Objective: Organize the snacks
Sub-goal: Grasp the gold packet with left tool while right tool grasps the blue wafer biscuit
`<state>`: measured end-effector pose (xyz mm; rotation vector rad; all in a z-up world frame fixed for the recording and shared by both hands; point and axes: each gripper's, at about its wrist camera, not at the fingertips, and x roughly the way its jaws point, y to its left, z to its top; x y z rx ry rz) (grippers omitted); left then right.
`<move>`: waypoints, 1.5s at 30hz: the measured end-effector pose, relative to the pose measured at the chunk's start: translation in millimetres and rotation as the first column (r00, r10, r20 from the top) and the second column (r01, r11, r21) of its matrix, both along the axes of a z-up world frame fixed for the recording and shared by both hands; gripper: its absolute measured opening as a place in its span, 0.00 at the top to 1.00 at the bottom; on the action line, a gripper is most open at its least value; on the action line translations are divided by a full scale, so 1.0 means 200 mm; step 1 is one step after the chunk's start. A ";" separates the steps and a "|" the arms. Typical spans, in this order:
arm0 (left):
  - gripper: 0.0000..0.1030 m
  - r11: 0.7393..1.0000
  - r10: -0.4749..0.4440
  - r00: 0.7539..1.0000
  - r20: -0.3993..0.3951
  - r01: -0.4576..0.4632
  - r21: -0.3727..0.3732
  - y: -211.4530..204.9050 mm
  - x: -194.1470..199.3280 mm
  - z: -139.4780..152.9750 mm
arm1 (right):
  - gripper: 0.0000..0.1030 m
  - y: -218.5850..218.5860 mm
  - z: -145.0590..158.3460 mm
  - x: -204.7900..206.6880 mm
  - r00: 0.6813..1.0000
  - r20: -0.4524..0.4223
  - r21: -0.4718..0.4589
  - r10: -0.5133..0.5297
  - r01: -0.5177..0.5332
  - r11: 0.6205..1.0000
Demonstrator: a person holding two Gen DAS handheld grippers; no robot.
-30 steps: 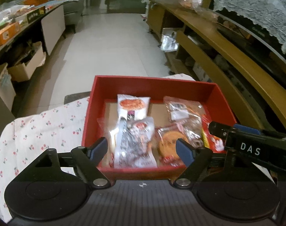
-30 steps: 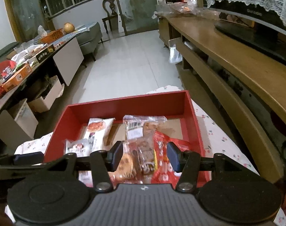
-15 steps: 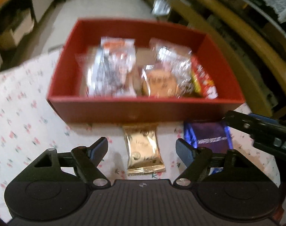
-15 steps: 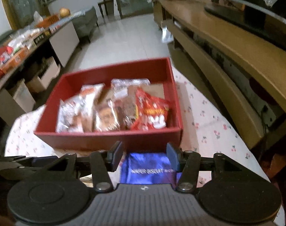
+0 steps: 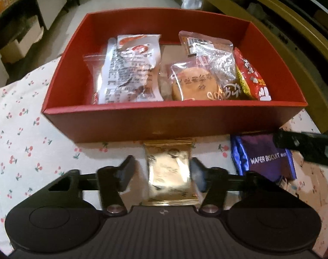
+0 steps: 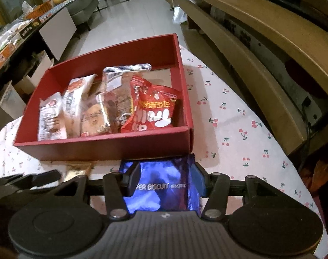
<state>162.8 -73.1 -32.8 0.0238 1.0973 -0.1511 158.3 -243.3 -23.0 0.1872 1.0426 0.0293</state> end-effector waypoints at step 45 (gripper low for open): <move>0.30 1.000 -0.005 0.998 -0.055 0.004 -0.005 0.17 0.01 0.00 | 0.06 0.49 -0.16 -0.07 0.842 -0.023 -0.123 0.539 -0.537 0.834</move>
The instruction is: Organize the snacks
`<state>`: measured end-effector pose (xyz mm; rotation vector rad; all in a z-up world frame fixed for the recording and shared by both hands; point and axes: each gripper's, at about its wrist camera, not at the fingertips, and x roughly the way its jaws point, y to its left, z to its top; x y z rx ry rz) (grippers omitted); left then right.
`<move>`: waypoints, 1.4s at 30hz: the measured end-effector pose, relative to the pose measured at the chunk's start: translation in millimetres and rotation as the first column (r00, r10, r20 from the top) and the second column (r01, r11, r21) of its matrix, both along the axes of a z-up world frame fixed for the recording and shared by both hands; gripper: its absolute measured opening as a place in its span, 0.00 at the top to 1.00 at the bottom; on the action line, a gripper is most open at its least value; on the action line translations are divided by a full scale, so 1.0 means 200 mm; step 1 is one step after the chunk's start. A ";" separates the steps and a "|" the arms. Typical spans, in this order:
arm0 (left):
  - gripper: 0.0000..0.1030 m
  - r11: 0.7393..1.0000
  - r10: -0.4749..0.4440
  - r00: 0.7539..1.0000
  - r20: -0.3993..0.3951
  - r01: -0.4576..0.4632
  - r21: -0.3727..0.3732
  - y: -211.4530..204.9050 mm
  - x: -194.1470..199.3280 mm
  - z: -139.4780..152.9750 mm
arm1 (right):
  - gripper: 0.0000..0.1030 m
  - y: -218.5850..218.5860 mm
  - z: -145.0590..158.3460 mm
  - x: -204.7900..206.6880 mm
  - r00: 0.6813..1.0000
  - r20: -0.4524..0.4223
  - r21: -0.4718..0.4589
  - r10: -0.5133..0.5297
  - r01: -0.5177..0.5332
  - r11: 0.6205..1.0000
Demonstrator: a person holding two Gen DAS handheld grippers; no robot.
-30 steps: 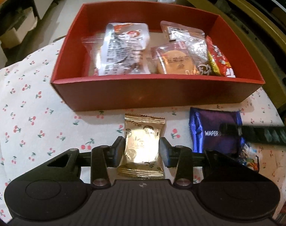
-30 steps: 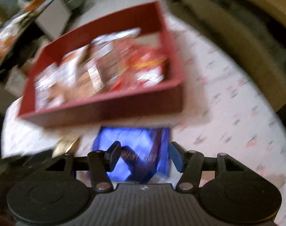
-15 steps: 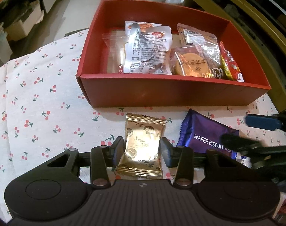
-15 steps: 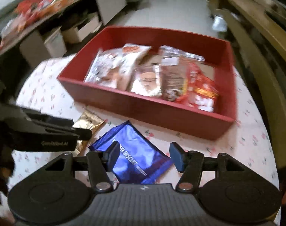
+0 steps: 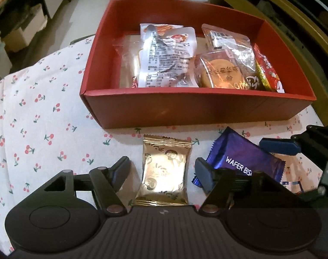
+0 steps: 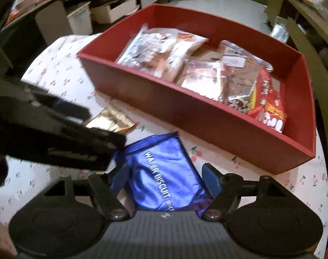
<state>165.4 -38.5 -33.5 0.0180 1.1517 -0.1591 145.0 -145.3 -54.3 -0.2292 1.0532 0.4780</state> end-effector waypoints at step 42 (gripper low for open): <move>0.38 0.995 -0.066 0.998 0.024 0.064 0.073 0.02 -0.12 0.00 | 0.20 -0.03 -0.01 -0.06 0.991 0.011 -0.019 -0.135 0.135 0.991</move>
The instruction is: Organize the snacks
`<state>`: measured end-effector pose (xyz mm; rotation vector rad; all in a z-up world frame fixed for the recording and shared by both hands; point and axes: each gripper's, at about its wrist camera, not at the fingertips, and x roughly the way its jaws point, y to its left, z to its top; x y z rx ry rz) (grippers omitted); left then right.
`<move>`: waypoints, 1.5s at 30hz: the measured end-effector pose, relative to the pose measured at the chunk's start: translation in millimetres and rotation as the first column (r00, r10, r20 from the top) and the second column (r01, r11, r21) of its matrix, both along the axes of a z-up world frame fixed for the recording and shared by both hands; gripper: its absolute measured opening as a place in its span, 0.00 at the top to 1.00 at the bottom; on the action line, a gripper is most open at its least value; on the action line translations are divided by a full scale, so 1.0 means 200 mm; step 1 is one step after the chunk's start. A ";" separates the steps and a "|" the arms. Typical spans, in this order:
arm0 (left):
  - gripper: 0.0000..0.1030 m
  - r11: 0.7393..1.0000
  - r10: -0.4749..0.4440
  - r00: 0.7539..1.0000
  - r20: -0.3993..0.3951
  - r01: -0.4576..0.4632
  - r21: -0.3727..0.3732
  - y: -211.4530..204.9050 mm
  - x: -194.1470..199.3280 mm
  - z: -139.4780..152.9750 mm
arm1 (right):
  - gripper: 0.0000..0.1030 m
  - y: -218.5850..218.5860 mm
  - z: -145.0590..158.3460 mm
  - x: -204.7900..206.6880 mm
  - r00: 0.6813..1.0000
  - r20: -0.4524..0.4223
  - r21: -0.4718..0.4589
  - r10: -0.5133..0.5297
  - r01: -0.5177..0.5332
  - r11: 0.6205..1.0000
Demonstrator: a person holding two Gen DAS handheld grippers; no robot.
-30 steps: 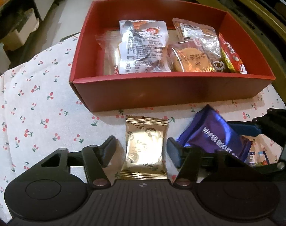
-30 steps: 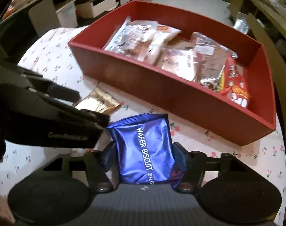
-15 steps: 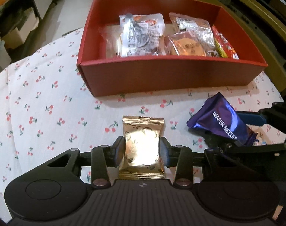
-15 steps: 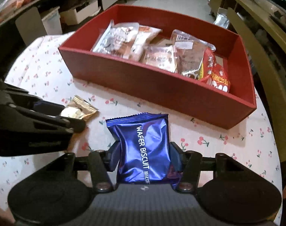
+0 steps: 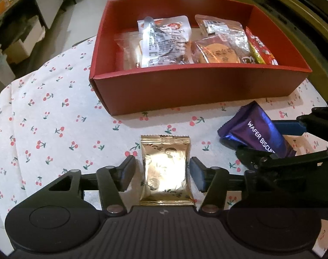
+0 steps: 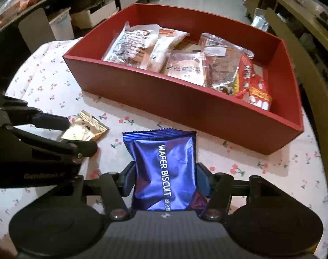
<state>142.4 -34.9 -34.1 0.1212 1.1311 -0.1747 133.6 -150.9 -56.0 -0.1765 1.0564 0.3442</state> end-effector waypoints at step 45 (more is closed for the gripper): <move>0.54 0.989 0.011 0.992 0.123 0.007 -0.145 -0.03 -0.02 0.32 | 0.21 -0.11 0.36 -0.08 0.964 0.201 0.107 -0.175 0.156 0.982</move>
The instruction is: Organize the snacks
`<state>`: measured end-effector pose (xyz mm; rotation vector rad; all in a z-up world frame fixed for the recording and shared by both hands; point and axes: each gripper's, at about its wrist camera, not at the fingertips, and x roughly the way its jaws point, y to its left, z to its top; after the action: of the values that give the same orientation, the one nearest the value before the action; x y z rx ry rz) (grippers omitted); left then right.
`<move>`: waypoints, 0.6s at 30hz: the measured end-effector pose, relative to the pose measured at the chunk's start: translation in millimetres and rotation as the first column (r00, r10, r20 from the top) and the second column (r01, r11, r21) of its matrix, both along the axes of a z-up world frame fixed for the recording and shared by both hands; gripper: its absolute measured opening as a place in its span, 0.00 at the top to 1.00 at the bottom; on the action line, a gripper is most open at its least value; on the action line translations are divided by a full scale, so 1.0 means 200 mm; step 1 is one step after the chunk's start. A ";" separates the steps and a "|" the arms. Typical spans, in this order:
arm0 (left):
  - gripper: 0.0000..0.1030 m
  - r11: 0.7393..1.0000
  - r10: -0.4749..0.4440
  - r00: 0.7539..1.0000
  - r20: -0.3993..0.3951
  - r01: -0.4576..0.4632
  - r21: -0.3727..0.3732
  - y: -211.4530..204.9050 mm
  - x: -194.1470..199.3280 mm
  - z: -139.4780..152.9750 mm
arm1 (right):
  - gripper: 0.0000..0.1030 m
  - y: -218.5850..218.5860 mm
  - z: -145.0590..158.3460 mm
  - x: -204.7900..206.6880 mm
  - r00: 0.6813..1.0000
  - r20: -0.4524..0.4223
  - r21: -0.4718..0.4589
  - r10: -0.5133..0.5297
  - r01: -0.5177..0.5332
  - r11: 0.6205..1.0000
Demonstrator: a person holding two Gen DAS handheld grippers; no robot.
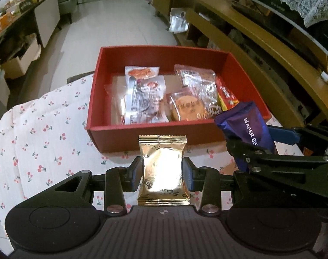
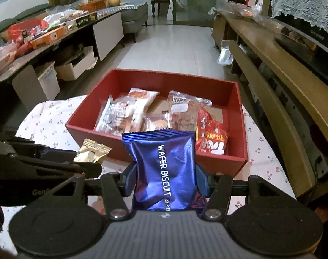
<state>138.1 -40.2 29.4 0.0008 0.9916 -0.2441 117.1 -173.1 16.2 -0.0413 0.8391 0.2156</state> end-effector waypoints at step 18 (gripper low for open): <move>0.55 1.000 0.019 0.997 0.068 -0.019 -0.006 -0.02 0.08 0.11 | 0.21 -0.03 0.09 0.08 0.997 0.058 0.052 -0.048 0.045 0.998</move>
<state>154.6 -43.6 51.6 -0.0052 0.9227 -0.2277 133.1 -179.5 33.4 0.0195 0.7745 0.1914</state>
